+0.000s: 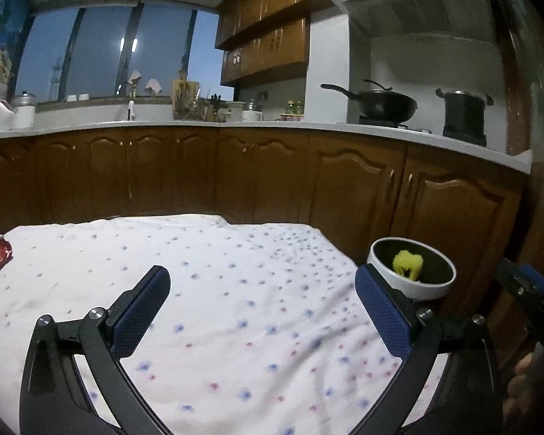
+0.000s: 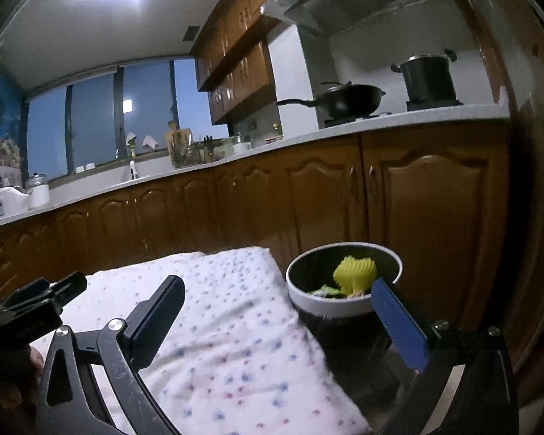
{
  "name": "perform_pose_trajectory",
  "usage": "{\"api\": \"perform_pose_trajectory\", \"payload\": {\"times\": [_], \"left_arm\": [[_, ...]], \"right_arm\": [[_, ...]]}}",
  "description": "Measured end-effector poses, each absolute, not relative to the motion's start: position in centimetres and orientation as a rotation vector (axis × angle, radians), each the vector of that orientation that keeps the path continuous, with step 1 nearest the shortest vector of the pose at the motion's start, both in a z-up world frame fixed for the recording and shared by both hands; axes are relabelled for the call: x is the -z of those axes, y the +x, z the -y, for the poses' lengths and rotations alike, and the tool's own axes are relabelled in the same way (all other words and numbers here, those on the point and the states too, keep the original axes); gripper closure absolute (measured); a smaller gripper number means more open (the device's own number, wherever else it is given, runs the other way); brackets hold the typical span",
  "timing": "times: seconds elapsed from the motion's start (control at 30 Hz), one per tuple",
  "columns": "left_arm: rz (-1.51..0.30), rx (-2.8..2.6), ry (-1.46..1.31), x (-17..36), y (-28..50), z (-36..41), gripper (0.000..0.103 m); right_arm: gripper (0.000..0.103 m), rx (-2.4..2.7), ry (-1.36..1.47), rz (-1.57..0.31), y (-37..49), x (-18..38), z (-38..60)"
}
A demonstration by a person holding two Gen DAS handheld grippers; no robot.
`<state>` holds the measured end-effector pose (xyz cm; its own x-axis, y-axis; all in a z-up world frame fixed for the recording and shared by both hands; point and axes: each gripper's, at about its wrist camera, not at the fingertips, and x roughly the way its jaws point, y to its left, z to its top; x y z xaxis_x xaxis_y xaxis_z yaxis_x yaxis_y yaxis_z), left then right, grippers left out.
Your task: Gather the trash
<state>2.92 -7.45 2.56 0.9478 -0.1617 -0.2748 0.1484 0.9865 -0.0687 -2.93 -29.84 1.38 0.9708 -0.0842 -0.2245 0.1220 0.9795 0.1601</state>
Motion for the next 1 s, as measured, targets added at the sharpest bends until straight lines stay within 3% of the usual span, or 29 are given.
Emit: {"api": "perform_pose_trajectory", "payload": {"times": [1.0], "left_arm": [[-0.286, 0.117, 0.034, 0.2, 1.0, 7.8, 0.000]], "right_arm": [[0.000, 0.099, 0.136, -0.217, -3.7, 0.4, 28.4]]}}
